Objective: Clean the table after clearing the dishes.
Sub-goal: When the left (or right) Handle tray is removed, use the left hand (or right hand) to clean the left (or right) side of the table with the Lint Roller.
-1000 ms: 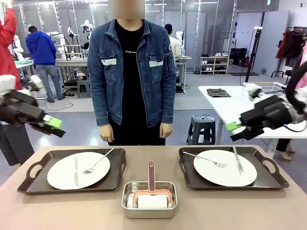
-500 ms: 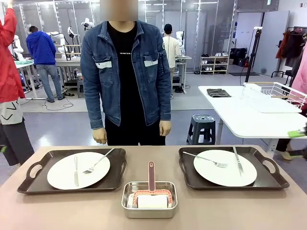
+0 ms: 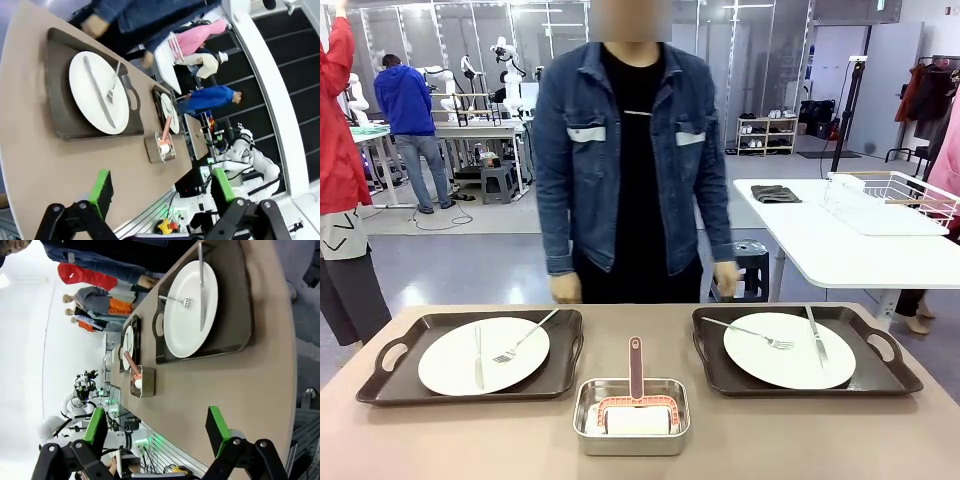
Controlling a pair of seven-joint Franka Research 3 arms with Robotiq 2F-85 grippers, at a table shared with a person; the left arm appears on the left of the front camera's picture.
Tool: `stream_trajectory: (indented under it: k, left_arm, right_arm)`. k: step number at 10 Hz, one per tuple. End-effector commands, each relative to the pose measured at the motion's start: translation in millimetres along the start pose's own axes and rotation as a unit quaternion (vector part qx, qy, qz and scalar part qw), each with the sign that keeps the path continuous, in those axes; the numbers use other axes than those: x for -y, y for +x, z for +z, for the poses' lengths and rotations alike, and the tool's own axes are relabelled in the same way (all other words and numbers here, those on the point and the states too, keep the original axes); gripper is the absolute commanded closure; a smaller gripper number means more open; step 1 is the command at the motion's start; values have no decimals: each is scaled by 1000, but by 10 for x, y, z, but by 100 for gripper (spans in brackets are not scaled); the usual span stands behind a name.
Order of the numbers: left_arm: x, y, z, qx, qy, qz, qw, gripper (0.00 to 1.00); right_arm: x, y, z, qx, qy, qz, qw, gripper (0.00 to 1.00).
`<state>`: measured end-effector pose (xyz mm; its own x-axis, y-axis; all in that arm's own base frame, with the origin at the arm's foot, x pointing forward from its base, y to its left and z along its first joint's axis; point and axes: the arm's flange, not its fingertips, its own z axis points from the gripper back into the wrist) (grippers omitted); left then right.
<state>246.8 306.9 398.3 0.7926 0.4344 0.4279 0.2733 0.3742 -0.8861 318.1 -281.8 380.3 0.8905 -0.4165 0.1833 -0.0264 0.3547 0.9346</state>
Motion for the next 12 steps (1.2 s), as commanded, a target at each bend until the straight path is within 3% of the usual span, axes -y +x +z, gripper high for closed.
stream_trajectory:
  k: [1,2,3,12]
  left_arm:
    - [73,142,-52,7,16,-5,1000,0]
    - [0,0,0,0,0,0,1000,0]
    - [0,0,0,0,0,0,1000,0]
    - [0,0,0,0,0,0,1000,0]
  right_arm:
    - [-48,55,-106,1,-5,11,1000,0]
    - [-98,90,-195,-1,-14,35,999,0]
    - [17,7,-13,0,-1,-1,1000,0]
    - [17,7,-13,0,-1,-1,1000,0]
